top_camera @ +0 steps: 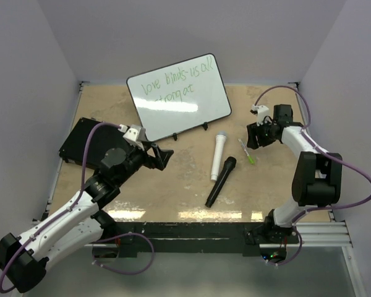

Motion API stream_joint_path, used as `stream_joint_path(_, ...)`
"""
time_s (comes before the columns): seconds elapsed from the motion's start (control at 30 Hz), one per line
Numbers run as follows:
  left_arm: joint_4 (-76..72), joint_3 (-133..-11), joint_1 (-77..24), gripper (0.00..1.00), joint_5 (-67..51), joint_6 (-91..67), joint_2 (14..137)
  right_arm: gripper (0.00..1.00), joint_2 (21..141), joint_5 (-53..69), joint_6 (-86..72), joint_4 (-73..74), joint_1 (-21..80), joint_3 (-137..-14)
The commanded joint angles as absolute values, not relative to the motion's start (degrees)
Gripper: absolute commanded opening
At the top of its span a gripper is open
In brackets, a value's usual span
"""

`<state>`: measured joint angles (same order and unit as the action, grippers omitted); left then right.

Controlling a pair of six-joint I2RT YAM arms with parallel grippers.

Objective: Write a sentence on the whiteboard
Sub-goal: Put down the whiteboard marker at the center of the board, then reset both arms

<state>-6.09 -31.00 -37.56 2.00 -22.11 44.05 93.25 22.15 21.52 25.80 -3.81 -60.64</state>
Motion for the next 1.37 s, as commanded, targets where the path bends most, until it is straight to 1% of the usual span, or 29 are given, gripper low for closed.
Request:
stream_joint_path(0.0, -5.54, -31.02, -37.35, 1.0, 2.73, -23.38, 43.15, 0.63, 89.22, 19.69, 22.76, 26.54, -4.13, -64.51)
stream_joint_path(0.13, -4.22, -33.56, -37.35, 1.0, 2.55, -23.03, 43.42, 0.65, 84.21, 21.27, 24.08, 28.91, -5.27, -67.23)
stream_joint_path(0.17, -3.17, -34.1, -37.27, 1.0, 4.2, -23.29, 43.42, 0.66, 82.81, 22.31, 24.43, 29.35, -5.53, -68.45)
stream_joint_path(0.23, -1.68, -35.94, -35.52, 1.0, 6.23, -23.9, 43.16, 0.73, 78.16, 23.2, 24.61, 29.71, -6.15, -69.34)
stream_joint_path(0.27, -1.15, -36.3, -33.94, 1.0, 4.85, -24.08, 43.15, 0.78, 76.39, 23.9, 24.09, 29.53, -6.41, -70.04)
stream_joint_path(0.3, -1.4, -36.56, -32.01, 1.0, 3.18, -24.43, 42.89, 0.84, 75.07, 24.08, 23.3, 29.53, -7.2, -70.66)
stream_joint_path(0.33, -1.93, -36.65, -27.64, 1.0, 1.08, -25.39, 42.63, 0.86, 73.93, 24.6, 21.64, 29.79, -7.73, -71.27)
stream_joint_path(0.37, -2.98, -36.82, -25.34, 1.0, -3.9, -25.84, 42.63, 0.87, 71.57, 25.57, 20.84, 29.88, -8.26, -72.24)
stream_joint_path(0.4, -3.16, -37.26, -23.14, 1.0, -6.48, -26.1, 42.89, 0.89, 70.41, 27.4, 19.87, 29.36, -9.57, -72.51)
stream_joint_path(0.43, -2.82, -38.48, -19.81, 1.0, -8.33, -26.19, 43.67, 0.93, 68.83, 28.12, 17.43, 28.66, -10.1, -72.42)
stream_joint_path(0.47, -2.46, -39.19, -18.82, 1.0, -10.52, -25.84, 43.94, 0.97, 66.21, 28.12, 16.01, 27.78, -10.37, -72.07)
stream_joint_path(0.5, -1.94, -39.98, -18.2, 1.0, -10.72, -25.23, 44.21, 0.99, 64.62, 27.6, 14.87, 26.03, -10.72, -71.9)
stream_joint_path(0.57, -0.09, -42.53, -17.93, 1.0, -9.41, -22.6, 45.0, 0.99, 60.24, 24.98, 9.95, 24.01, -10.81, -71.37)
stream_joint_path(0.67, 4.65, -45.52, -17.84, 1.0, -7.57, -19.87, 45.35, 0.99, 56.96, 18.83, 3.27, 20.4, -10.72, -71.1)
stream_joint_path(0.7, 5.09, -45.96, -17.84, 1.0, -7.3, -19.52, 45.26, 0.99, 56.17, 16.98, -1.27, 19.69, -10.72, -71.45)
stream_joint_path(0.73, 5.88, -46.49, -17.84, 1.0, -7.03, -18.9, 44.83, 0.99, 56.34, 14.09, -2.54, 20.12, -10.72, -72.76)
stream_joint_path(0.8, 6.41, -46.84, -17.84, 1.0, -6.68, -18.63, 44.65, 0.99, 57.56, 12.05, -5.34, 22.4, -10.72, -74.44)
stream_joint_path(0.9, 7.29, -47.29, -17.93, 1.0, -6.42, -18.37, 43.86, 0.99, 58.18, 11.08, -6.15, 23.2, -10.72, -75.85)
stream_joint_path(1.33, 8.53, -48.69, -17.84, 1.0, -5.18, -17.4, 44.12, 0.99, 57.56, 12.13, -5.71, 19.25, -10.72, -73.92)
